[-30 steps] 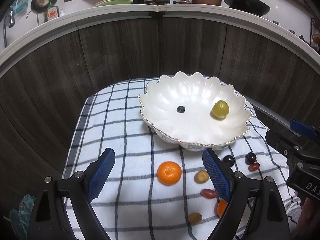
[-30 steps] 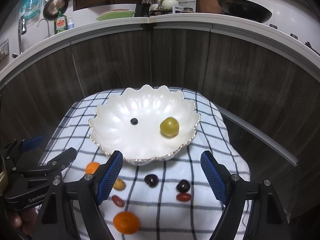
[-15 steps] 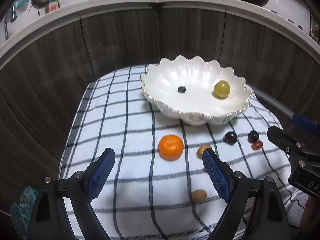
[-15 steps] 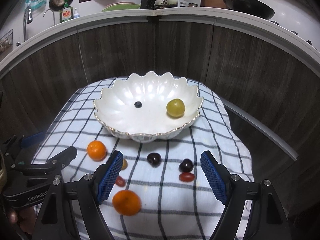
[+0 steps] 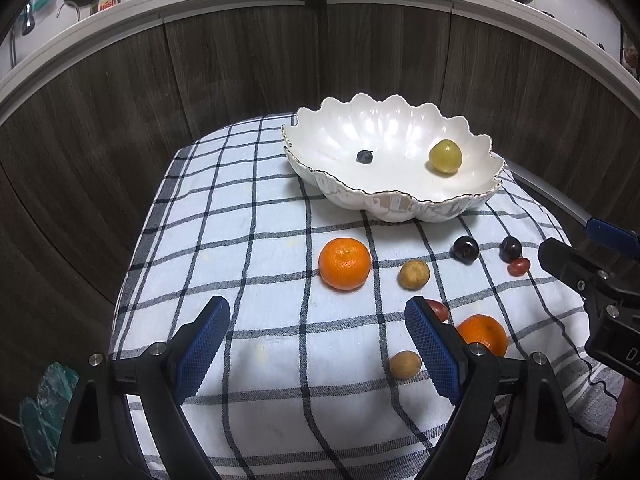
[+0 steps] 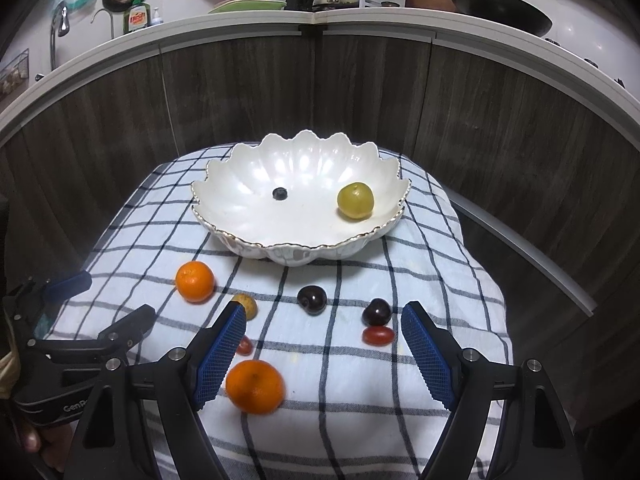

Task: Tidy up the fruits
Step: 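Withdraw both tools from the bowl toward the remaining fruits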

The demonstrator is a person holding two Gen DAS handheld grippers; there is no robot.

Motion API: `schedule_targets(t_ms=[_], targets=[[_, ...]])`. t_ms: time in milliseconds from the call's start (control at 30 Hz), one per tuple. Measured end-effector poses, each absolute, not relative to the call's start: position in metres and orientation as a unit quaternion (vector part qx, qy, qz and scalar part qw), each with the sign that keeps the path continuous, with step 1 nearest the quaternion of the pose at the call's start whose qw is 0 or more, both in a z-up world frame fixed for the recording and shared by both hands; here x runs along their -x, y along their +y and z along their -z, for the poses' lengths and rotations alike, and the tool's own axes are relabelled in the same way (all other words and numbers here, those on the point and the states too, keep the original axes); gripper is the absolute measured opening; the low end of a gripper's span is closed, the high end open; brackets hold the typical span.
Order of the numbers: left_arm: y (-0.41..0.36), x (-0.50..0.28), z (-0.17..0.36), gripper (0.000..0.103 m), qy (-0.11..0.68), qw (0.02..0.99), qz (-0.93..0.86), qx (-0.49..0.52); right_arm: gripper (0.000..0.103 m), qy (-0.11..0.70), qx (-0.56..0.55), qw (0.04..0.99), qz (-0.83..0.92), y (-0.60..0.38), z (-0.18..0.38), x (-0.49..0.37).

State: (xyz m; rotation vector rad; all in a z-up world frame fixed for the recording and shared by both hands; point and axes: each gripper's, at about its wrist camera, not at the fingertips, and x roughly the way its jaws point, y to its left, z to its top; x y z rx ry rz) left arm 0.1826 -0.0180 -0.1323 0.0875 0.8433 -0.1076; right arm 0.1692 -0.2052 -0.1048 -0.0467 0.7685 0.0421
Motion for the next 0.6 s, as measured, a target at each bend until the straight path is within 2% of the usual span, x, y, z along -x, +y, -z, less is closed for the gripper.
schedule_targets(t_ms=[600], targets=[[-0.0249,-0.1741,0.1387,0.09,0.408,0.91,0.061,-0.052,0.081,0.388,0.007,0.921,-0.024,-0.2113,0.1138,-0.1662]])
